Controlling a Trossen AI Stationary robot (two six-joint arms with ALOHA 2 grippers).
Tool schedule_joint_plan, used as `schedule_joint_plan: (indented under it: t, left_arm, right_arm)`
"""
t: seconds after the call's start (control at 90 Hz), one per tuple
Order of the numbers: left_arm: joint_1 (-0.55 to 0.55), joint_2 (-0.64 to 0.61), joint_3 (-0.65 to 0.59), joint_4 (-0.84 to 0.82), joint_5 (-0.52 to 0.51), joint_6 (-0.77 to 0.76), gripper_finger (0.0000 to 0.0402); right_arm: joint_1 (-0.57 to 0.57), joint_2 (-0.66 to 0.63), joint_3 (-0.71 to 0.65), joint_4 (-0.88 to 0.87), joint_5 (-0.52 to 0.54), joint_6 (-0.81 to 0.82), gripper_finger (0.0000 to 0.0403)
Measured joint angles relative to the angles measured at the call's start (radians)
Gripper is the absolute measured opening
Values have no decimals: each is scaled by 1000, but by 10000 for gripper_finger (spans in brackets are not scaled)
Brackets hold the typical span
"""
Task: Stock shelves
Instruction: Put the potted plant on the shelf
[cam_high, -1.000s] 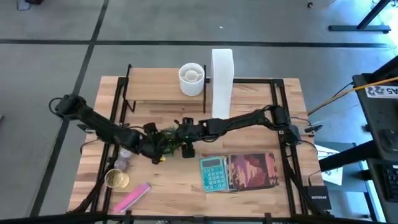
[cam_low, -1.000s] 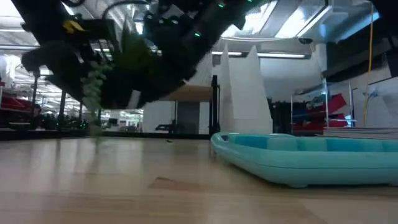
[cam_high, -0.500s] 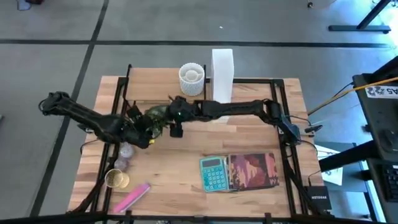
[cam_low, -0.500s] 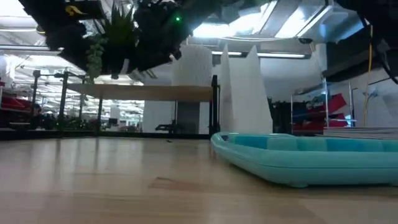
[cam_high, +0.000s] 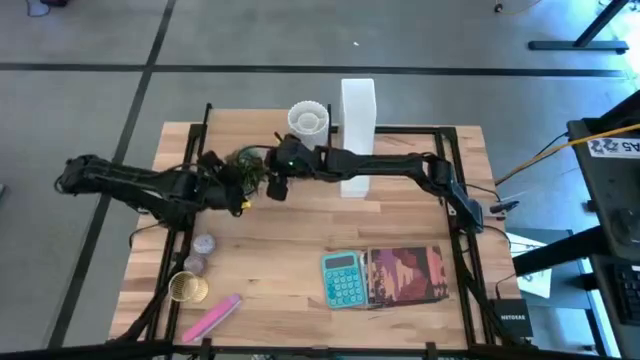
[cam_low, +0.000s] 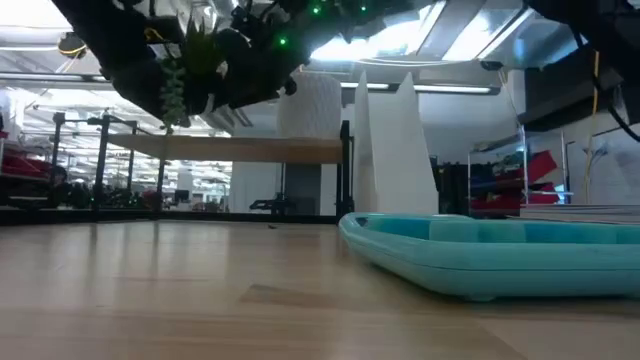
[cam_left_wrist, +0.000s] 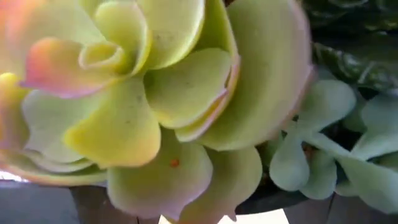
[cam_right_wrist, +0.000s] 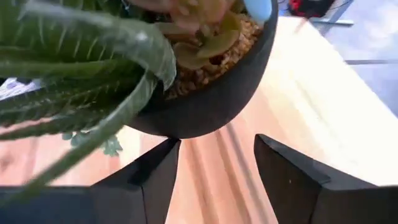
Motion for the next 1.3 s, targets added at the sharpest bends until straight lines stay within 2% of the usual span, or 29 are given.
schedule_joint_plan:
  t: [0.422,1.3]
  left_arm:
    - [110,4,-6,100,5,133,232]
    - [325,24,-10,131,11,285,232]
  right_arm:
    - [-35,44,2,39,-2,8,197]
    - [-40,68,3,106,34,27,198]
